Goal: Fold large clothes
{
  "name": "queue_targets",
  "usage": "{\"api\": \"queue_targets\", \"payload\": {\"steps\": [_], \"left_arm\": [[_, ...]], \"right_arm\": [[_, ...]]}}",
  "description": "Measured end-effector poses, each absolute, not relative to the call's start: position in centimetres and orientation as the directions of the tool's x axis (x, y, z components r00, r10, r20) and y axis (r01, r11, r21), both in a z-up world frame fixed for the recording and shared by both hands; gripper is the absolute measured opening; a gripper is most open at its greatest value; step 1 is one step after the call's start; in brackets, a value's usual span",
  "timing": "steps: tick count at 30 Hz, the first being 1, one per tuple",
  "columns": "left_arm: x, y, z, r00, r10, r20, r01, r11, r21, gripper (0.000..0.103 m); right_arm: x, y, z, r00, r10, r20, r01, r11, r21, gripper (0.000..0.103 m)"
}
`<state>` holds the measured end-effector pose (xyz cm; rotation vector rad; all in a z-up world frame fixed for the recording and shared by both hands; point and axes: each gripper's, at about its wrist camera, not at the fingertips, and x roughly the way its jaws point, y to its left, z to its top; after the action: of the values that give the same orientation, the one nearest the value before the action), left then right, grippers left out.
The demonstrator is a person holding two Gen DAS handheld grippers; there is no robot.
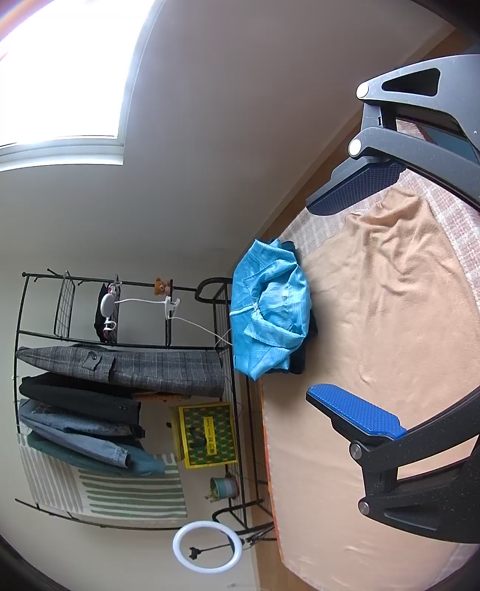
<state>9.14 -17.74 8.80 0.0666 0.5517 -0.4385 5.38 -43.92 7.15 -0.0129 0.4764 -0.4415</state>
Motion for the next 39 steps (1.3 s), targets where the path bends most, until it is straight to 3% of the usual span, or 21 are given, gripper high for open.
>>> {"api": "queue_targets", "payload": {"steps": [39], "left_arm": [[8.92, -18.09, 8.67, 0.764, -0.381, -0.521, 0.417, 0.907, -0.052, 0.103]], "right_arm": [[5.36, -43.62, 6.94, 0.798, -0.402, -0.449, 0.395, 0.912, -0.115, 0.093]]}}
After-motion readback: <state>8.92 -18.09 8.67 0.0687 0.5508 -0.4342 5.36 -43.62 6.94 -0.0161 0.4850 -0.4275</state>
